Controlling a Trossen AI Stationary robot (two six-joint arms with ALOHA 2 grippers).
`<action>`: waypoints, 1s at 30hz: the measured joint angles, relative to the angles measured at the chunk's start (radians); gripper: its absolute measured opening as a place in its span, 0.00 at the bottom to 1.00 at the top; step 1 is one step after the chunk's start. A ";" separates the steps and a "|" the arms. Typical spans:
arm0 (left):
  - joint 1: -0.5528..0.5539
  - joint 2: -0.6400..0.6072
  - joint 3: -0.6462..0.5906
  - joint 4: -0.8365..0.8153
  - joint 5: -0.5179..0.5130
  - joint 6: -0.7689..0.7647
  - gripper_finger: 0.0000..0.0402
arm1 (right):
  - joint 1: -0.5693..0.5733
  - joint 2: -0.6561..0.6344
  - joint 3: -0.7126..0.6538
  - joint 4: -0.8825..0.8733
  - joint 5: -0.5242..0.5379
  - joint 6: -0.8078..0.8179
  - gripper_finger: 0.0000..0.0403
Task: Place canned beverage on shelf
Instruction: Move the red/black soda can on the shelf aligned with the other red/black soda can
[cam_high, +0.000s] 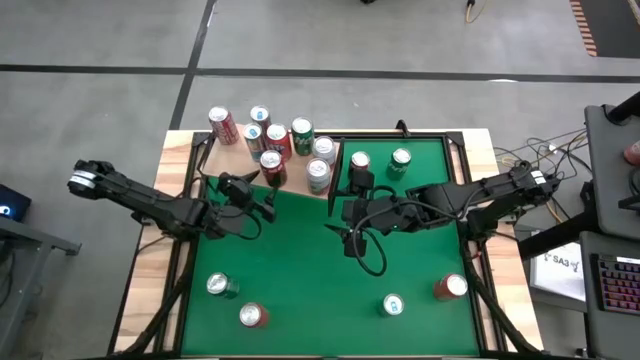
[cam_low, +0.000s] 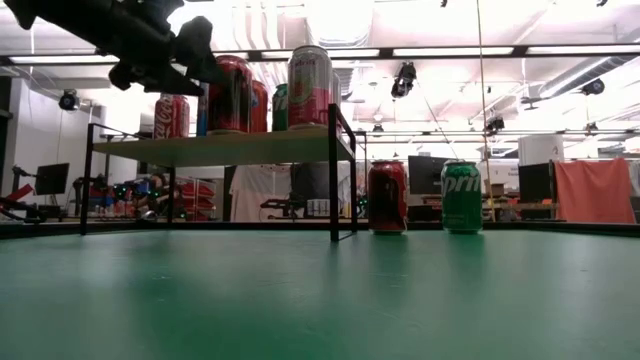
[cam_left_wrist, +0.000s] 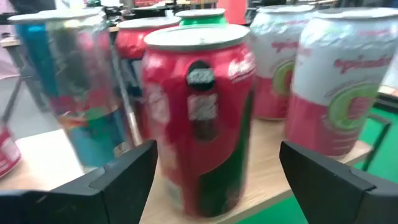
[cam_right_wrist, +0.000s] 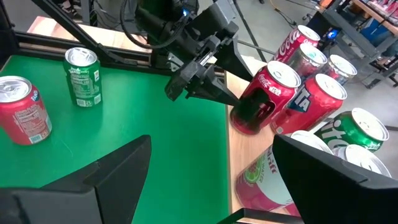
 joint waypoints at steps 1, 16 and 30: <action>0.000 0.000 -0.001 0.018 0.001 0.017 0.80 | 0.000 0.000 0.000 0.000 0.000 0.000 0.81; 0.037 0.000 -0.003 0.053 0.001 0.027 0.80 | -0.018 0.000 0.000 0.000 0.000 -0.003 0.81; 0.042 0.105 -0.002 0.146 -0.052 0.049 0.80 | -0.018 0.000 -0.004 0.000 0.000 -0.003 0.81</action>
